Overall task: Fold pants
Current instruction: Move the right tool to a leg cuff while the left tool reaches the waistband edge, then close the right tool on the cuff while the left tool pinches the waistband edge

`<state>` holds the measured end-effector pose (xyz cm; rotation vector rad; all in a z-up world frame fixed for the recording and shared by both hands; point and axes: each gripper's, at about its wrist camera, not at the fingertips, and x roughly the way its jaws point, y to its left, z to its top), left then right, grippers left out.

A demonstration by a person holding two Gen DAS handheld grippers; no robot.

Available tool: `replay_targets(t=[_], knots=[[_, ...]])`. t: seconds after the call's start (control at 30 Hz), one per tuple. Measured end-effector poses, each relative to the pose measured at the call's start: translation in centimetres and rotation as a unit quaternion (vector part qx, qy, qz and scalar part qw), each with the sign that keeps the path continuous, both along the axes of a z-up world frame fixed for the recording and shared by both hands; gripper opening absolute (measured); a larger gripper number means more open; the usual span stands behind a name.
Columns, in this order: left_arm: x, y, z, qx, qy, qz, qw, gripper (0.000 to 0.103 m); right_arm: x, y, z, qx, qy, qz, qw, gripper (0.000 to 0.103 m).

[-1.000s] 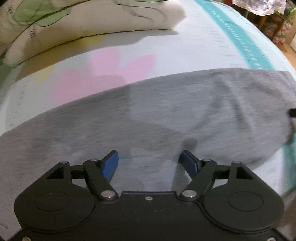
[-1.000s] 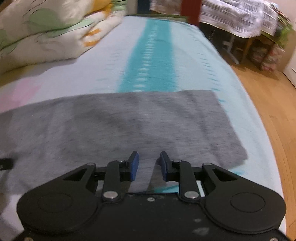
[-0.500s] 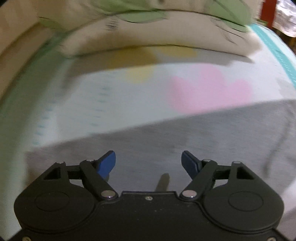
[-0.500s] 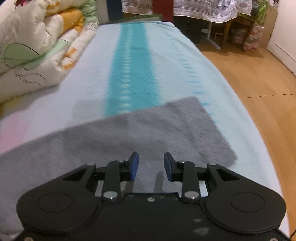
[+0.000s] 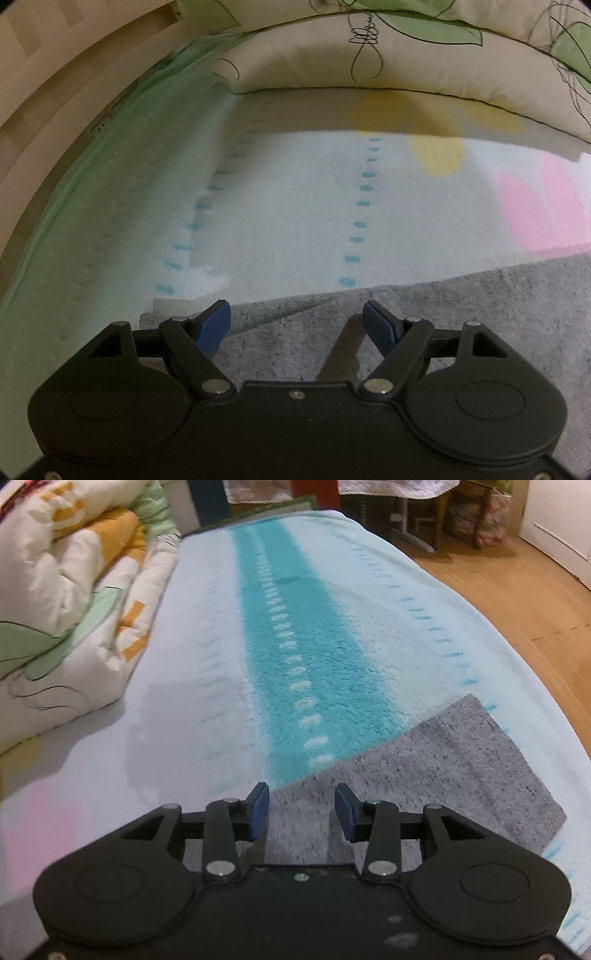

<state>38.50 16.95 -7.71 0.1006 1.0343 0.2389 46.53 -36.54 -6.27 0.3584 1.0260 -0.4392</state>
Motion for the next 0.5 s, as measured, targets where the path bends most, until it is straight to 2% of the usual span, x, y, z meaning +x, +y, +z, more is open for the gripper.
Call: replay_targets(t=[0.13,0.3,0.33,0.4,0.43,0.5], knots=[[0.4,0.6,-0.4,0.0,-0.001,0.0,1.0,0.079,1.3,0.3,-1.1,-0.014,0.017,-0.018,1.0,0.045],[0.5,1.4,-0.4,-0.004,-0.003,-0.003,1.0,0.08,3.0,2.6,-2.0,-0.09,0.056,0.016,0.994,0.046],[0.5,1.6,-0.4,-0.005,-0.003,-0.002,1.0,0.08,3.0,3.0,-2.0,-0.105,0.061,0.025,0.992,0.044],[0.6,2.0,-0.3,-0.007,-0.003,-0.001,1.0,0.08,2.8,3.5,-2.0,-0.109,0.058,0.04,0.992,0.022],[0.7,2.1,-0.2,-0.009,-0.002,-0.001,1.0,0.08,2.6,3.6,-1.9,-0.104,0.055,0.043,0.992,0.004],[0.7,2.4,-0.1,-0.013,-0.003,0.001,0.9999,0.08,2.1,3.3,-1.6,-0.098,0.052,0.049,0.993,0.003]])
